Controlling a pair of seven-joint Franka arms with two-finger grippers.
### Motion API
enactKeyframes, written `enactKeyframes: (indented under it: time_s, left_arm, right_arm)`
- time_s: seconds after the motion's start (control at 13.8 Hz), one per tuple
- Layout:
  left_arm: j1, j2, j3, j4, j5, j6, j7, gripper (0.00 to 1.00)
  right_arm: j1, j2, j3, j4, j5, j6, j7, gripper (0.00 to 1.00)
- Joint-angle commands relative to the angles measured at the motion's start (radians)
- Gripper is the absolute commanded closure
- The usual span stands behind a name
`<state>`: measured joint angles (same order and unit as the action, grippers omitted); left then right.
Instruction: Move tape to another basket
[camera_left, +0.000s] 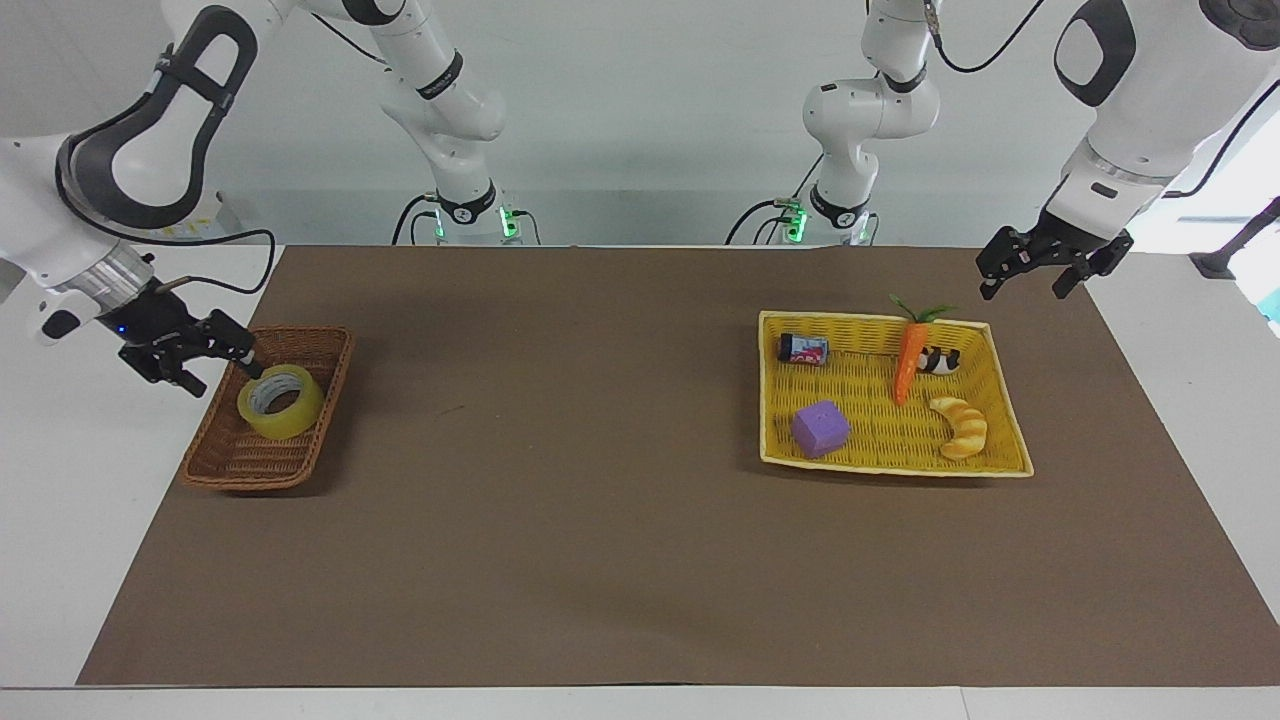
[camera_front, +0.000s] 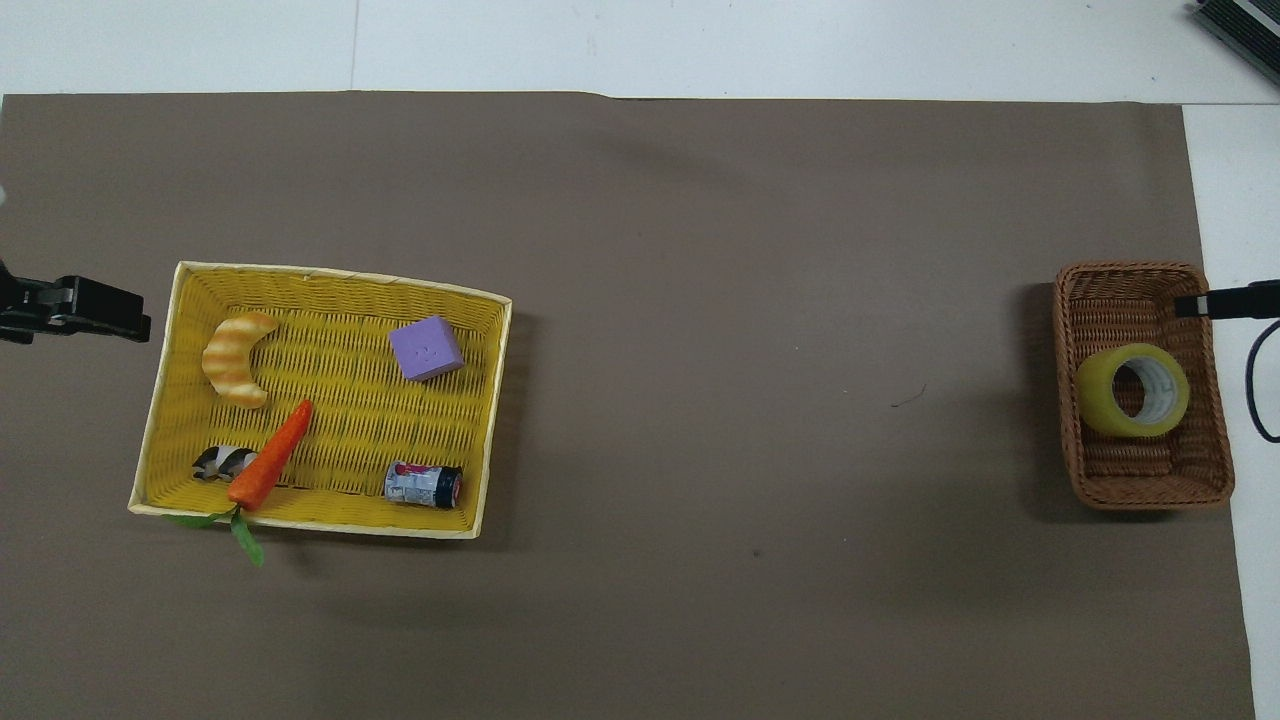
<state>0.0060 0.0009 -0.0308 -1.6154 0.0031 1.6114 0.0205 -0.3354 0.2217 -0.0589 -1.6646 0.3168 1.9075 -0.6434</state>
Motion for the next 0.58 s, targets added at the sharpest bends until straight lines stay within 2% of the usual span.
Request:
enactKeyframes:
  time_s: [0.0, 0.14, 0.51]
  left_arm:
    - [-0.02, -0.005, 0.017, 0.008, 0.018, -0.007, 0.007, 0.0]
    - [-0.02, -0.005, 0.017, 0.008, 0.018, -0.007, 0.009, 0.0]
    - [-0.02, -0.006, 0.017, 0.008, 0.018, -0.007, 0.007, 0.0]
  right_arm:
    - [0.068, -0.016, -0.002, 0.049, -0.108, 0.002, 0.101, 0.0]
    - [0.123, -0.068, 0.002, 0.043, -0.168, -0.005, 0.278, 0.0]
    - [0.288, -0.14, 0.002, 0.039, -0.287, -0.053, 0.545, 0.0]
